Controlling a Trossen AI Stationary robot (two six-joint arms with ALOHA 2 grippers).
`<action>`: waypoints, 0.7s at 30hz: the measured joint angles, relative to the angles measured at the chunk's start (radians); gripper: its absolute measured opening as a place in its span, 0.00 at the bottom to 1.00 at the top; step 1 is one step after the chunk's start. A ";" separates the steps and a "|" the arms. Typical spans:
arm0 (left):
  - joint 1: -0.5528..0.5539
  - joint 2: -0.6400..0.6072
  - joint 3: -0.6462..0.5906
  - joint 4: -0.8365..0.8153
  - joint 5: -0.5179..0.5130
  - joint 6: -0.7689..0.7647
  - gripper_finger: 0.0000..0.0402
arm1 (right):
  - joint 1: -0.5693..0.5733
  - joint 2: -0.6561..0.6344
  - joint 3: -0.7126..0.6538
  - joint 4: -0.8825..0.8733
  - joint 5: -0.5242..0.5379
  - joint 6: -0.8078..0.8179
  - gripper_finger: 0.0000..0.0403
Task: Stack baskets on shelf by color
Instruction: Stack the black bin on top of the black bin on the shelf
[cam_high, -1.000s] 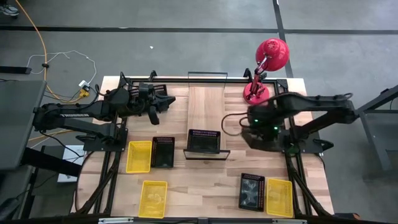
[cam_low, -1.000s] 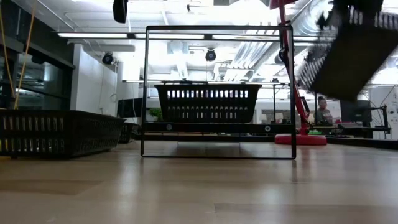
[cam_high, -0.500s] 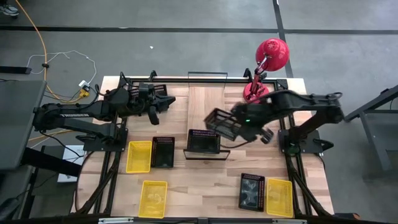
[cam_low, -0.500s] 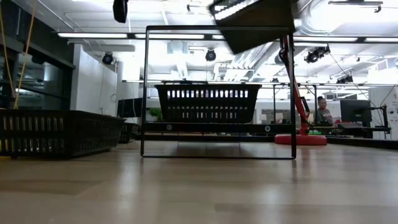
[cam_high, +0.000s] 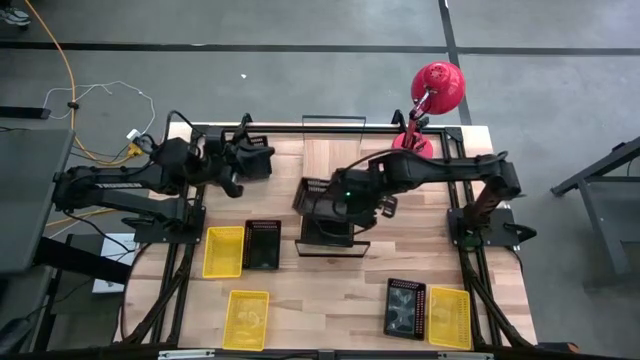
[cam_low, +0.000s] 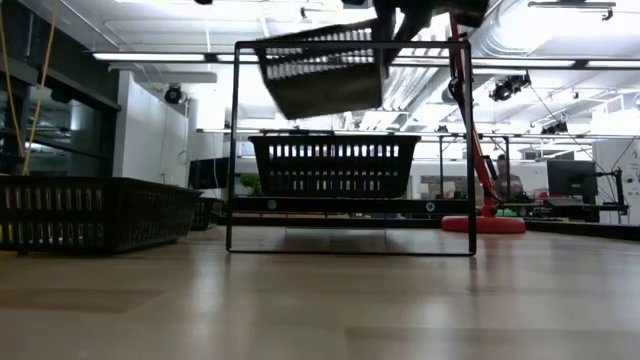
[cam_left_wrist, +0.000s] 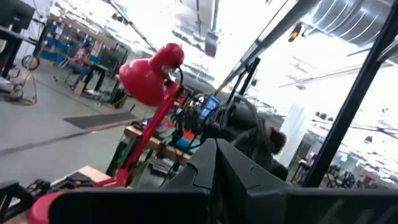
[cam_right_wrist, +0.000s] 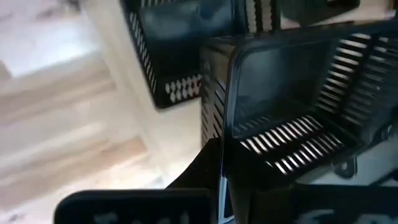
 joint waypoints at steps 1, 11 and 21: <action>0.000 -0.002 0.000 0.005 0.000 0.000 0.00 | 0.001 0.004 0.000 0.008 -0.012 0.006 0.00; 0.000 -0.015 0.000 0.006 -0.001 0.000 0.00 | 0.025 0.050 0.000 0.006 -0.036 0.034 0.00; 0.000 -0.015 0.000 0.006 0.000 0.000 0.00 | 0.054 0.064 0.000 -0.071 -0.057 0.053 0.00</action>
